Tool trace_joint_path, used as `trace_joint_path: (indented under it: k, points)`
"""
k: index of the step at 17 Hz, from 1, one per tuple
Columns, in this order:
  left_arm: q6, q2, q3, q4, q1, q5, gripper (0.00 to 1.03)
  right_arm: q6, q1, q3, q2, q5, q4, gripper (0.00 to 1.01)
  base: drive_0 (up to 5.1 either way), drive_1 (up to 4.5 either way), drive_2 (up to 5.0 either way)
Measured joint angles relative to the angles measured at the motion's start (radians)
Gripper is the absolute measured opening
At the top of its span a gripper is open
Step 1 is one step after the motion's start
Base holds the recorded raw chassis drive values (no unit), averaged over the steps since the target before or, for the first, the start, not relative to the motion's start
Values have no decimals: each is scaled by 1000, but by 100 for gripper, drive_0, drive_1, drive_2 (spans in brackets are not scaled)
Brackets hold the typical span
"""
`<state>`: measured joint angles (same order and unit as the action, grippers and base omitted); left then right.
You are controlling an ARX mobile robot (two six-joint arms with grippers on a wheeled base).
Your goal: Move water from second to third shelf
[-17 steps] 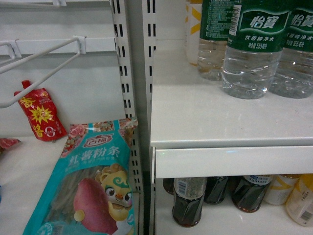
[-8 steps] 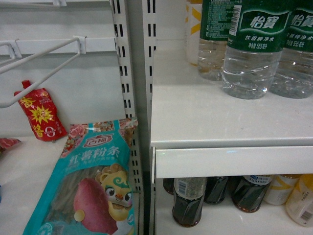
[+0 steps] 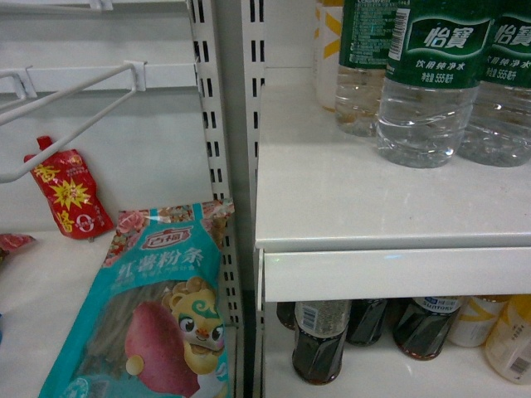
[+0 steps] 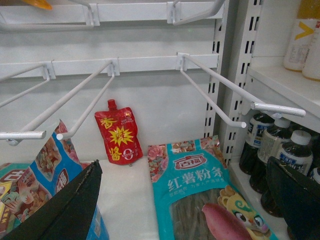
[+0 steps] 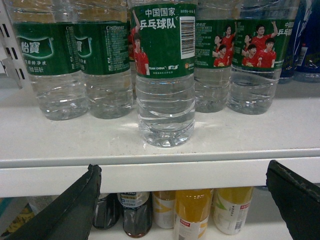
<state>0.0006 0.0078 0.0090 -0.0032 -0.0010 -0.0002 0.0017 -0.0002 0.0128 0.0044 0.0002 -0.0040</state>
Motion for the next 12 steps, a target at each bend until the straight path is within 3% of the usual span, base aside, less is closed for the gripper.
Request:
trace_joint_path:
  k: [12]
  points:
    - [0, 0, 0, -1, 0, 0, 98, 0, 0, 0, 0, 0, 3, 98, 0, 0, 0]
